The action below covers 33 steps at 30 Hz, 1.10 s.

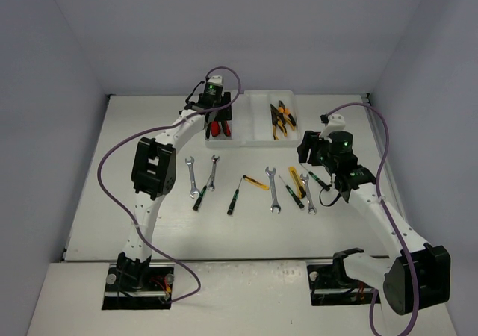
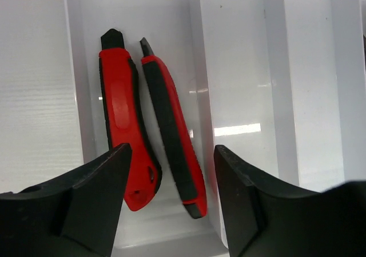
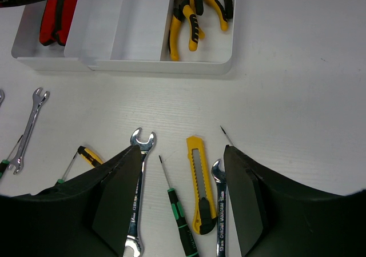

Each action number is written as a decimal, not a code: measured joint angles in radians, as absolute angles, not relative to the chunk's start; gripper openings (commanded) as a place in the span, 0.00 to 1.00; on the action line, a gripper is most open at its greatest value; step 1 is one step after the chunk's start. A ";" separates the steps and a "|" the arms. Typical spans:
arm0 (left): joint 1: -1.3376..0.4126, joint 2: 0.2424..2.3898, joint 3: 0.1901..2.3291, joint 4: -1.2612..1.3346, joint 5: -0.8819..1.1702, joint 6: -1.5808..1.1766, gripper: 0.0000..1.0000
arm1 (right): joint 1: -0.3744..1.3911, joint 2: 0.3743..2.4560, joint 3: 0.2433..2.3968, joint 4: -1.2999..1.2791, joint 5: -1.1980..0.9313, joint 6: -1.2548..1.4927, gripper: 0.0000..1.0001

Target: Sort the tools into containers

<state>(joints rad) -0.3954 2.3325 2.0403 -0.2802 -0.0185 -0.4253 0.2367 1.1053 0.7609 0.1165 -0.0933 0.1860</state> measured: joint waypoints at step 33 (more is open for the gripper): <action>-0.703 1.611 1.325 -0.451 -0.021 -0.374 0.69 | 0.374 1.190 0.773 0.126 -0.196 0.136 0.57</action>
